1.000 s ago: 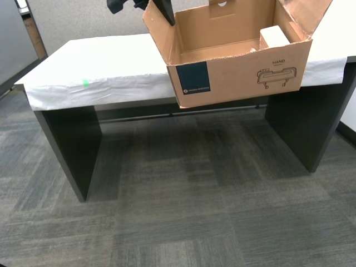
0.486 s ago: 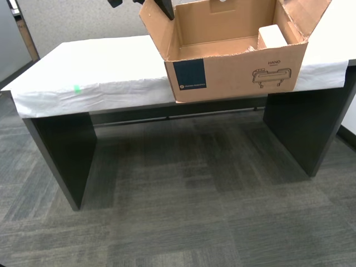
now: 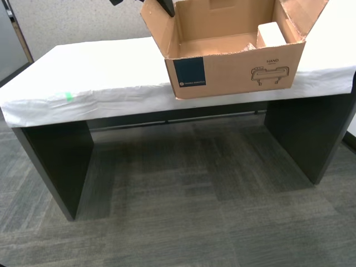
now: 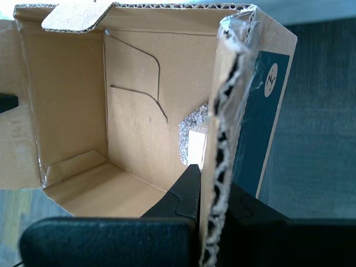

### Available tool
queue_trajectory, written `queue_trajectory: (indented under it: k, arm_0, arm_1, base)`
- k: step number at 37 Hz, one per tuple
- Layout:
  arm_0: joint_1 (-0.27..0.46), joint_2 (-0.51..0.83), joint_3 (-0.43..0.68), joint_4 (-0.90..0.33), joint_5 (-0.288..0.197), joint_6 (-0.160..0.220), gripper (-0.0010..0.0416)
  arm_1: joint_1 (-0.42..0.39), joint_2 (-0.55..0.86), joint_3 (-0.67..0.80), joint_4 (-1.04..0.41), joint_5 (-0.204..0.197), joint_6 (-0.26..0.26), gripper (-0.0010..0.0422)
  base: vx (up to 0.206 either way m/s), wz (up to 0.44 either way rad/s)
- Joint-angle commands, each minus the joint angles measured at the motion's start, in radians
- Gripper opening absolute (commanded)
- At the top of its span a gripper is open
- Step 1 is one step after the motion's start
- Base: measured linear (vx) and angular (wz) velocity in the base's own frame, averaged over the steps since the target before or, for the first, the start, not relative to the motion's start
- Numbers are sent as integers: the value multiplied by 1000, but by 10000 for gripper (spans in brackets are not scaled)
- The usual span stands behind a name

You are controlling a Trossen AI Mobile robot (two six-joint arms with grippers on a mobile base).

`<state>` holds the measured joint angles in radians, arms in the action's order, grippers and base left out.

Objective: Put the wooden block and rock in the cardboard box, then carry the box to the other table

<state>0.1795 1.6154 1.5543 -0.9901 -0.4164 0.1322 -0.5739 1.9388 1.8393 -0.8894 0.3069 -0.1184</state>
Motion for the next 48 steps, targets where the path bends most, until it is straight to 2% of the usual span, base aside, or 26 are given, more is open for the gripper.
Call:
queue_trajectory:
  k: [1, 22, 31, 42, 48]
  arm_0:
    - [5, -1, 2, 13, -39, -1, -1]
    - [5, -1, 2, 18, -39, 0, -1]
    - [5, -1, 2, 16, -39, 2, -1]
    - [6, -1, 2, 16, -39, 2, -1]
    - [6, -1, 2, 18, -39, 0, -1]
  arm_1:
    - [-2, -2, 2, 18, 41, -1, -1]
    - [0, -2, 2, 25, 41, -17, -1]
    - [0, -2, 2, 25, 41, -43, -1]
    - [-1, -2, 2, 26, 41, -99, -1]
    - [-1, -2, 2, 31, 40, -108, -1]
  base:
    - [119, 14]
    - [123, 13]
    - [125, -2]
    - [143, -12]
    - [158, -3]
